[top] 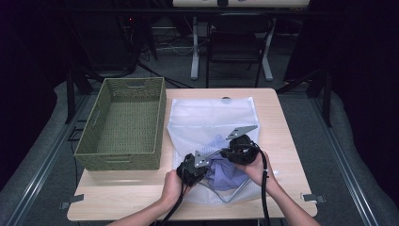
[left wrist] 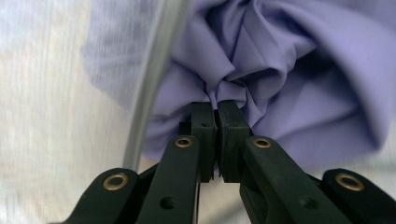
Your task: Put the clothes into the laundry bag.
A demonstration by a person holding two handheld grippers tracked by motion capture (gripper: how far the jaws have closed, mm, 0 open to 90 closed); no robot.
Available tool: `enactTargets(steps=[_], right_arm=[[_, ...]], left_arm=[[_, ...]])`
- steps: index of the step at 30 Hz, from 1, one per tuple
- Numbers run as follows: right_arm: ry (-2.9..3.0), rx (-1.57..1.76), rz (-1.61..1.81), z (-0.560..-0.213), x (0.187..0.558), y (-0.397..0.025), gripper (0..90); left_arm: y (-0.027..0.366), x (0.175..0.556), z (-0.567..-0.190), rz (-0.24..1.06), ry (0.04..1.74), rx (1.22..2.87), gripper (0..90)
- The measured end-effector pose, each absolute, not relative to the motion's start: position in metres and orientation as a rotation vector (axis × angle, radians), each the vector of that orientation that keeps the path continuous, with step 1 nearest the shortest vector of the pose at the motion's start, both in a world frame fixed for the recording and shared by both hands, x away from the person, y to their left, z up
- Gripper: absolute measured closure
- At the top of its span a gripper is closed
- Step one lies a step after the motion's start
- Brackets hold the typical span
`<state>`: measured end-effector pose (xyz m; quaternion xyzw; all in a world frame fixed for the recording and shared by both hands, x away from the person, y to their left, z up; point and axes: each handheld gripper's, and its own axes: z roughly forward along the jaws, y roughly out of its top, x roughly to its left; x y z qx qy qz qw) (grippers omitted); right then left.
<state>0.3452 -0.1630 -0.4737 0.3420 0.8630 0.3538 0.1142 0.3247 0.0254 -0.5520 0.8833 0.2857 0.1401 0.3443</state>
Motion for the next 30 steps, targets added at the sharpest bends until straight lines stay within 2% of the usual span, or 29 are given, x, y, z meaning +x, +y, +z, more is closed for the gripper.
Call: enactTargets(steps=[4, 7, 10, 13, 17, 24, 30], right_arm=[[2.529, 1.01, 1.04, -0.473, 0.344, -0.164, 88.2], [2.538, 1.013, 1.022, -0.478, 0.345, -0.165, 88.2], [2.549, 1.018, 1.01, -0.482, 0.346, -0.166, 88.2], [2.553, 1.015, 1.005, -0.484, 0.347, -0.166, 88.2], [2.548, 1.018, 1.006, -0.483, 0.346, -0.167, 88.2], [2.544, 1.022, 1.007, -0.482, 0.346, -0.168, 88.2], [2.543, 1.025, 1.002, -0.483, 0.347, -0.168, 88.2]], left_arm=[[0.015, 0.333, -0.56, 0.373, 0.759, 2.295, 86.8], [0.016, 0.333, -0.565, 0.352, 0.763, 2.314, 82.8], [0.02, 0.333, -0.561, 0.331, 0.75, 2.323, 75.3], [0.024, 0.331, -0.555, 0.317, 0.732, 2.333, 62.2], [0.033, 0.323, -0.545, 0.298, 0.708, 2.348, 49.5], [0.036, 0.3, -0.524, 0.307, 0.634, 2.311, 34.7], [0.015, 0.286, -0.528, 0.272, 0.552, 2.352, 28.4]])
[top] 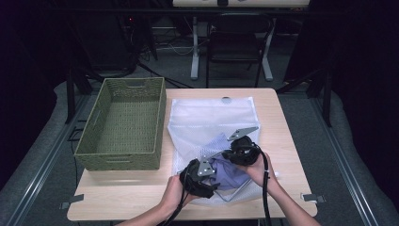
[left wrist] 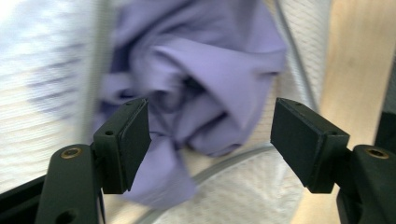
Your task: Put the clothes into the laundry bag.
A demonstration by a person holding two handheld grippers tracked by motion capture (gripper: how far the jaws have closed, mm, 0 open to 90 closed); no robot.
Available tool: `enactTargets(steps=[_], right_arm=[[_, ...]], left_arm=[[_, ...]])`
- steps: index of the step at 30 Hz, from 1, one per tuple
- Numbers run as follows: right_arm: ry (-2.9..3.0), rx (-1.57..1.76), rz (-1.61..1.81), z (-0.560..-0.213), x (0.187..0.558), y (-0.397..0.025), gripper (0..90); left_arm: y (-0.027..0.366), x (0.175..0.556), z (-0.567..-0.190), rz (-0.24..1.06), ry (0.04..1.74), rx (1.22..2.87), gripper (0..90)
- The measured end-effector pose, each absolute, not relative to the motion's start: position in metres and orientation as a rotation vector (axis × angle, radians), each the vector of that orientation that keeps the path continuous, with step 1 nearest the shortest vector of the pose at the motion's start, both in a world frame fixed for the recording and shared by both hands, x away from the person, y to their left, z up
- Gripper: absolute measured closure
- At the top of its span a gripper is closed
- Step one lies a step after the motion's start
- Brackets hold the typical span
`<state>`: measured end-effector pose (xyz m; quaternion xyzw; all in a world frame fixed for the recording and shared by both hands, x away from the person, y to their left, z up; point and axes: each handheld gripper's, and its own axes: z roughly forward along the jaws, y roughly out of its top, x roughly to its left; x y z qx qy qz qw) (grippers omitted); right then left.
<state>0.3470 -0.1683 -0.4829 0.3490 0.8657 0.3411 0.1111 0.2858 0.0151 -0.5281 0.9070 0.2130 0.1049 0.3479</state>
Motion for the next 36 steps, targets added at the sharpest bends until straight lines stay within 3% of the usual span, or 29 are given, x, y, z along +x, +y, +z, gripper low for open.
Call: enactTargets(steps=[4, 10, 16, 24, 29, 33, 36], right_arm=[[2.55, 1.034, 0.996, -0.485, 0.348, -0.168, 88.2], [2.557, 1.035, 0.99, -0.486, 0.349, -0.17, 88.1], [2.558, 1.031, 0.99, -0.486, 0.348, -0.168, 88.2], [2.537, 1.023, 1.042, -0.476, 0.344, -0.168, 88.2], [2.544, 1.027, 1.044, -0.477, 0.345, -0.167, 88.1], [2.559, 1.036, 1.02, -0.483, 0.348, -0.167, 88.1], [2.553, 1.042, 1.025, -0.482, 0.347, -0.169, 88.1]], left_arm=[[-0.003, 0.286, -0.543, 0.242, 0.525, 2.413, 32.3], [-0.013, 0.295, -0.565, 0.235, 0.543, 2.449, 57.6], [-0.01, 0.303, -0.56, 0.294, 0.57, 2.413, 82.8], [0.005, 0.316, -0.536, 0.412, 0.639, 2.295, 84.3], [0.005, 0.325, -0.553, 0.422, 0.653, 2.377, 82.1], [0.004, 0.326, -0.561, 0.388, 0.653, 2.406, 75.7], [0.007, 0.324, -0.551, 0.353, 0.641, 2.404, 62.0]])
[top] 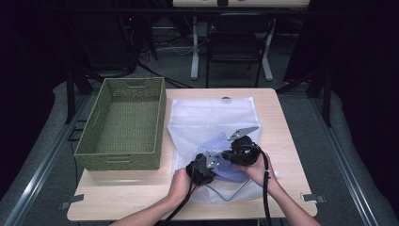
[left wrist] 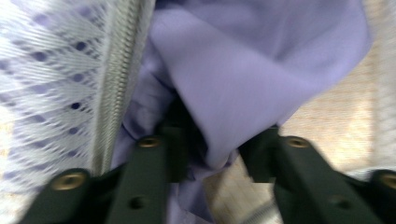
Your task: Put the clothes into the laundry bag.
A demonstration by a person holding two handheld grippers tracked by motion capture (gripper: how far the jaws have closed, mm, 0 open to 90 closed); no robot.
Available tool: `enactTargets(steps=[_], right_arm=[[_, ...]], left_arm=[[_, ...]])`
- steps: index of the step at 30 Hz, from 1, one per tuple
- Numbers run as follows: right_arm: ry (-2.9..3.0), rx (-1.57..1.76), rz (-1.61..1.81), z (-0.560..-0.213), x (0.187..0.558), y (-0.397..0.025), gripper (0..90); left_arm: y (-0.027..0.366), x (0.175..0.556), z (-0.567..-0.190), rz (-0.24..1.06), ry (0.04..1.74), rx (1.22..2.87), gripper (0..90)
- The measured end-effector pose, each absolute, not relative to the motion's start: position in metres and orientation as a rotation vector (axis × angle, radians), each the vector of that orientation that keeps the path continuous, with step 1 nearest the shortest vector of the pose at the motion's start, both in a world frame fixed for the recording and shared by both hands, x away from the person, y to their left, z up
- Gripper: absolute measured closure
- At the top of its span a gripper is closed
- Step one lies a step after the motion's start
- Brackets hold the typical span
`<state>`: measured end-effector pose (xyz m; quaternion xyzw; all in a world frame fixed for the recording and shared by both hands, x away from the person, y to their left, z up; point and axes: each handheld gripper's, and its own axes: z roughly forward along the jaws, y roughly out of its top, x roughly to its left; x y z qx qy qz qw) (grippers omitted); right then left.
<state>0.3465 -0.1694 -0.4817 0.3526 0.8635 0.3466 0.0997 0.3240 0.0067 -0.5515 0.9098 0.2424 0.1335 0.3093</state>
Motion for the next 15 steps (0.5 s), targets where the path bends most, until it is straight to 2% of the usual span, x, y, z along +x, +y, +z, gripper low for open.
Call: enactTargets(steps=[3, 8, 11, 15], right_arm=[[2.55, 1.045, 1.032, -0.481, 0.347, -0.171, 88.1], [2.549, 1.048, 1.032, -0.481, 0.347, -0.172, 88.1], [2.551, 1.051, 1.031, -0.481, 0.348, -0.172, 88.1], [2.553, 1.05, 1.024, -0.482, 0.349, -0.17, 88.1]], left_arm=[[0.01, 0.317, -0.541, 0.342, 0.612, 2.397, 48.1], [0.016, 0.3, -0.521, 0.354, 0.564, 2.354, 31.7], [0.013, 0.294, -0.517, 0.357, 0.537, 2.345, 28.7], [-0.002, 0.293, -0.524, 0.38, 0.515, 2.368, 31.5]])
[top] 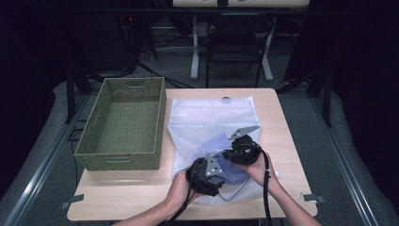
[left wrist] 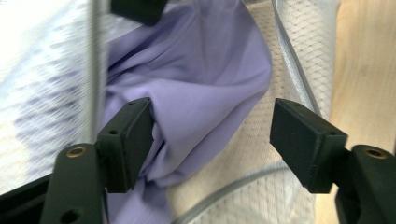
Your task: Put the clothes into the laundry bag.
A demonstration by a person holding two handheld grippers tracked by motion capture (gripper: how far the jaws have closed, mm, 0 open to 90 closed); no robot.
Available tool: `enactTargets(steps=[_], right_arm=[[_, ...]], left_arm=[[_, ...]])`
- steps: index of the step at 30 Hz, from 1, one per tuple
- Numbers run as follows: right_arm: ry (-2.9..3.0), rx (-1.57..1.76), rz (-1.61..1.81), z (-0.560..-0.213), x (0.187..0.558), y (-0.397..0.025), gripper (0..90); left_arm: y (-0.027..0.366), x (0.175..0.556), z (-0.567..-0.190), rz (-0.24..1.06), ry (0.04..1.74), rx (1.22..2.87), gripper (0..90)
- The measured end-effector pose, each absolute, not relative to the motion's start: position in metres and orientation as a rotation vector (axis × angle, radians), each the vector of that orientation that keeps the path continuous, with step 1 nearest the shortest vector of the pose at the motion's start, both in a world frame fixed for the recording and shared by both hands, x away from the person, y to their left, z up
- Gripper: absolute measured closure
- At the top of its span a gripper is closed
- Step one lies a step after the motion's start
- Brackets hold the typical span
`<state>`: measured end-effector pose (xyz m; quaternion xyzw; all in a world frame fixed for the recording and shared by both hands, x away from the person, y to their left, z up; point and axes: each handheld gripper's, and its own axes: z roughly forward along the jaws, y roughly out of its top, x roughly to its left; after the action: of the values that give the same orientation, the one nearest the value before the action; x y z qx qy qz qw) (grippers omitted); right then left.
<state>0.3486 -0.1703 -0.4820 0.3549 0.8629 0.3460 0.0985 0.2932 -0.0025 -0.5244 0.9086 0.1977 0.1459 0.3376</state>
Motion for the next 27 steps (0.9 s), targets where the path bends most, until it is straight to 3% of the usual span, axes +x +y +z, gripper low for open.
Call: enactTargets(steps=[5, 8, 14, 20, 27], right_arm=[[2.562, 1.054, 1.022, -0.486, 0.35, -0.169, 88.1], [2.572, 1.068, 1.016, -0.488, 0.35, -0.169, 88.1], [2.558, 1.061, 1.058, -0.482, 0.349, -0.169, 88.1], [2.534, 1.059, 1.117, -0.471, 0.345, -0.171, 88.1], [2.574, 1.087, 1.065, -0.484, 0.348, -0.171, 88.1]], left_arm=[[-0.016, 0.306, -0.552, 0.419, 0.575, 2.409, 45.7], [-0.013, 0.309, -0.566, 0.445, 0.582, 2.413, 59.8], [-0.008, 0.316, -0.559, 0.547, 0.604, 2.308, 83.1], [-0.006, 0.328, -0.548, 0.596, 0.656, 2.264, 84.4], [-0.011, 0.329, -0.569, 0.549, 0.654, 2.353, 71.9]])
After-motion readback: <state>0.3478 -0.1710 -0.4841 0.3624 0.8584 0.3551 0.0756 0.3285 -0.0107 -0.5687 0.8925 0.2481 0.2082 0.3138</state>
